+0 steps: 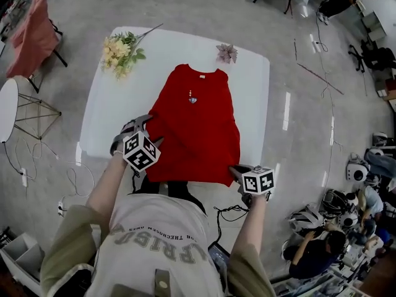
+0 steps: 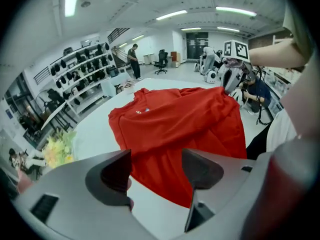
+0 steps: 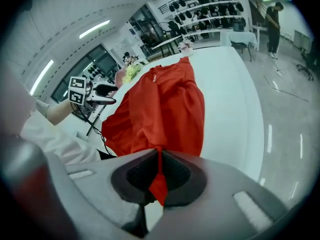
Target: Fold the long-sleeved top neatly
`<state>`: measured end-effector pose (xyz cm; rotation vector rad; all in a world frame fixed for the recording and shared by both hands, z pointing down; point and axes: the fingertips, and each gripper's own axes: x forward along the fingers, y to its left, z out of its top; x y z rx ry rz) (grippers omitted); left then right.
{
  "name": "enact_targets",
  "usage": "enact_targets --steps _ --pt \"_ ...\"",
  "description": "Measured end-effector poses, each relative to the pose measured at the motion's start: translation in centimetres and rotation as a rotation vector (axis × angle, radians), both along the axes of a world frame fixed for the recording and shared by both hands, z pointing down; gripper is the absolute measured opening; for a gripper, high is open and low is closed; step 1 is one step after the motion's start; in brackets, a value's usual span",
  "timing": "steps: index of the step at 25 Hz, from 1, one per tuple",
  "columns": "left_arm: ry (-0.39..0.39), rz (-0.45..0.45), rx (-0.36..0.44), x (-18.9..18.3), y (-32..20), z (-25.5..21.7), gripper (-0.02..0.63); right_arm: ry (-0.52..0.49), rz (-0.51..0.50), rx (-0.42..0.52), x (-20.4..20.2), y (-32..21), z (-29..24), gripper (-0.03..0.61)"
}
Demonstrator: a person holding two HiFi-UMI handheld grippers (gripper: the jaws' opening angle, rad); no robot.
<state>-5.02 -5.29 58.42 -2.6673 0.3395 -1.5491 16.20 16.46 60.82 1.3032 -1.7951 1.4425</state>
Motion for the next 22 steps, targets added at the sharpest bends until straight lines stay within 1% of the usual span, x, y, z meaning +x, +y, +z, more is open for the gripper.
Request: enact_targets --steps 2,4,5,6,7,8,9,10,11,12,14,16,17,19,20,22 --pt "-0.036 0.084 0.025 2.2 -0.9 0.4 0.319 0.019 0.004 -0.017 0.3 0.3 0.5 0.019" --pt "-0.079 0.166 0.050 4.2 -1.8 0.7 0.319 0.097 -0.045 -0.017 0.9 0.6 0.1 0.055" --pt "-0.091 0.195 0.059 5.1 -2.3 0.8 0.319 0.139 -0.081 -0.002 1.1 0.5 -0.6 0.140" --pt "-0.094 0.212 0.062 6.0 -2.9 0.9 0.319 0.177 -0.118 0.034 1.2 0.0 -1.5 0.214" --pt "-0.088 0.219 0.055 6.8 -3.4 0.9 0.319 0.212 -0.156 0.092 1.2 -1.0 -2.6 0.245" --pt "-0.081 0.221 0.036 7.7 -3.8 1.1 0.319 0.235 -0.197 0.165 0.7 -2.4 -3.6 0.245" --pt "-0.080 0.226 0.008 8.5 -4.1 1.5 0.321 0.236 -0.246 0.234 -0.3 -4.0 -4.4 0.245" --pt "-0.093 0.235 -0.023 9.2 -4.1 2.3 0.321 0.218 -0.302 0.281 -1.8 -5.5 -4.6 0.245" --pt "-0.116 0.249 -0.051 9.6 -4.1 3.1 0.331 0.194 -0.361 0.300 -3.5 -6.8 -4.2 0.245" --pt "-0.143 0.260 -0.077 9.8 -4.1 4.0 0.344 0.180 -0.416 0.290 -4.8 -7.7 -3.4 0.245" --pt "-0.171 0.244 -0.145 9.8 -4.4 5.3 0.371 0.189 -0.503 0.214 -6.3 -8.5 -0.7 0.245" --pt "-0.149 0.170 -0.234 9.5 -5.2 6.0 0.397 0.210 -0.552 0.130 -6.1 -8.1 1.9 0.245" --pt "-0.120 0.129 -0.267 9.5 -5.8 6.2 0.402 0.212 -0.555 0.112 -5.6 -7.9 2.7 0.245" --pt "-0.055 0.073 -0.286 9.5 -6.9 6.3 0.403 0.197 -0.519 0.114 -4.8 -7.8 3.2 0.245" --pt "-0.040 0.061 -0.284 9.5 -7.1 6.2 0.403 0.188 -0.507 0.109 -4.4 -7.8 3.2 0.245" --pt "-0.059 0.049 -0.272 9.4 -7.1 6.0 0.403 0.183 -0.537 0.074 -4.1 -7.5 2.8 0.245"
